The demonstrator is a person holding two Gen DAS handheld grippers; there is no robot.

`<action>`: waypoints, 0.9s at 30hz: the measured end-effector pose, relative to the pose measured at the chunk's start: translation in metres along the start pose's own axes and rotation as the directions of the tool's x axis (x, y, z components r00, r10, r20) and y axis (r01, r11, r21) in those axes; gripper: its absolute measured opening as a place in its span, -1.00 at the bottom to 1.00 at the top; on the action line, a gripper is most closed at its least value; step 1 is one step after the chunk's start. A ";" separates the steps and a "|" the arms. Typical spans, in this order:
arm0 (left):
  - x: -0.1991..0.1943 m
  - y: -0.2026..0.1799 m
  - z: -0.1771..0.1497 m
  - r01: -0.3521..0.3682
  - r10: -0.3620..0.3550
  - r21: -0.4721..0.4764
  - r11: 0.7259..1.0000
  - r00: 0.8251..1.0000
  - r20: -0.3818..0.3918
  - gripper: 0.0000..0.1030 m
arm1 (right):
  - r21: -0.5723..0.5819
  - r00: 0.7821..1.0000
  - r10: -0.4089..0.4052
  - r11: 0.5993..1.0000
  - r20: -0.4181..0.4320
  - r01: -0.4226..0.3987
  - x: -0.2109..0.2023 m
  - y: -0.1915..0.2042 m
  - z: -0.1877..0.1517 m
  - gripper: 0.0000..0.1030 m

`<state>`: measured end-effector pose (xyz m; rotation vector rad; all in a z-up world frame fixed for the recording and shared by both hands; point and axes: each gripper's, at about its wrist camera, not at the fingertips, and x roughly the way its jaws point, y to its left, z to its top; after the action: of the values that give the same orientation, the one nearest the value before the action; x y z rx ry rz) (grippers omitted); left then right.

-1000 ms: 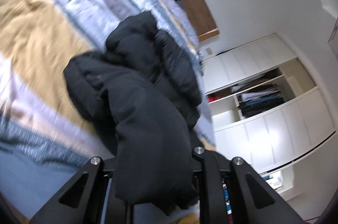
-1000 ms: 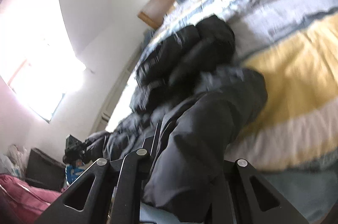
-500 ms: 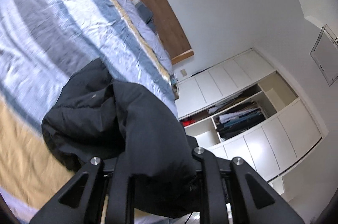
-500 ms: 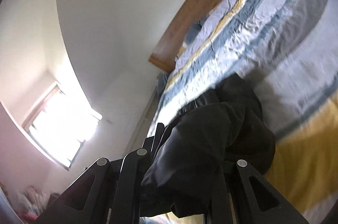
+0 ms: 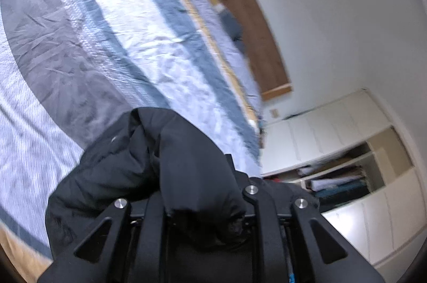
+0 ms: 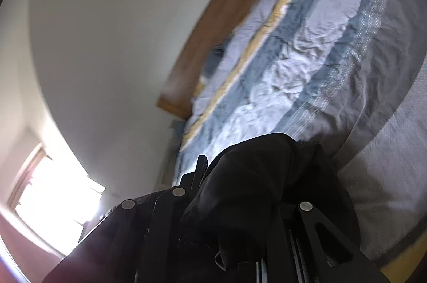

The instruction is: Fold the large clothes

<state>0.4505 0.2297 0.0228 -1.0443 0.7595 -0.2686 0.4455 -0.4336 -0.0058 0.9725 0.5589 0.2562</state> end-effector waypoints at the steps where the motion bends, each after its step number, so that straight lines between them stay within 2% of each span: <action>1: 0.015 0.009 0.007 -0.024 0.024 -0.008 1.000 1.000 -0.007 -0.68 | -0.002 1.000 -0.030 1.000 -0.009 0.030 0.017 -0.005 0.005 -0.72; 4: 0.058 0.033 0.023 -0.098 0.097 -0.021 0.995 0.995 -0.029 -0.68 | 0.013 0.995 -0.090 0.996 -0.040 0.090 0.054 -0.021 0.017 -0.70; 8: 0.108 0.069 0.035 -0.161 0.157 -0.049 0.986 0.985 -0.071 -0.62 | 0.013 0.981 -0.176 0.984 -0.082 0.178 0.095 -0.042 0.022 -0.70; 11: 0.135 0.096 0.038 -0.147 0.138 -0.108 0.983 0.986 -0.093 -0.62 | 0.045 0.971 -0.197 0.978 -0.134 0.205 0.124 -0.066 0.018 -0.70; 13: 0.145 0.108 0.038 -0.132 0.119 -0.137 0.982 0.988 -0.100 -0.62 | 0.098 0.970 -0.172 0.977 -0.170 0.190 0.140 -0.085 0.013 -0.71; 18: 0.155 0.113 0.039 -0.124 0.104 -0.158 0.980 0.987 -0.126 -0.56 | 0.127 0.972 -0.150 0.977 -0.180 0.174 0.146 -0.095 0.007 -0.66; 20: 0.152 0.112 0.041 -0.106 0.082 -0.184 0.977 0.987 -0.135 -0.41 | 0.138 0.975 -0.124 0.979 -0.183 0.151 0.143 -0.095 0.008 -0.50; 21: 0.148 0.110 0.042 -0.087 0.060 -0.208 0.974 0.989 -0.133 -0.25 | 0.145 0.977 -0.106 0.980 -0.183 0.134 0.140 -0.094 0.010 -0.30; 22: 0.143 0.108 0.044 -0.064 0.034 -0.239 0.969 0.991 -0.130 -0.17 | 0.149 0.981 -0.082 0.983 -0.178 0.109 0.135 -0.090 0.011 0.04; 23: 0.137 0.106 0.047 -0.050 0.018 -0.258 0.965 0.992 -0.126 0.01 | 0.148 0.983 -0.069 0.984 -0.170 0.095 0.133 -0.085 0.013 0.26; 24: 0.129 0.103 0.050 -0.031 0.001 -0.281 0.959 0.994 -0.109 0.15 | 0.143 0.985 -0.064 0.986 -0.161 0.087 0.128 -0.080 0.014 0.60; 25: 0.120 0.099 0.053 -0.023 -0.005 -0.290 0.957 0.996 -0.094 0.18 | 0.133 0.986 -0.065 0.987 -0.152 0.085 0.124 -0.074 0.016 0.87; 27: 0.097 0.092 0.061 0.007 -0.023 -0.312 0.950 0.999 -0.046 0.21 | 0.094 0.988 -0.073 0.992 -0.135 0.086 0.111 -0.057 0.022 0.94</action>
<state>0.5486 0.2639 -0.0811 -1.3471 0.8564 -0.1907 0.5472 -0.4308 -0.0804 1.0325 0.7352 0.2233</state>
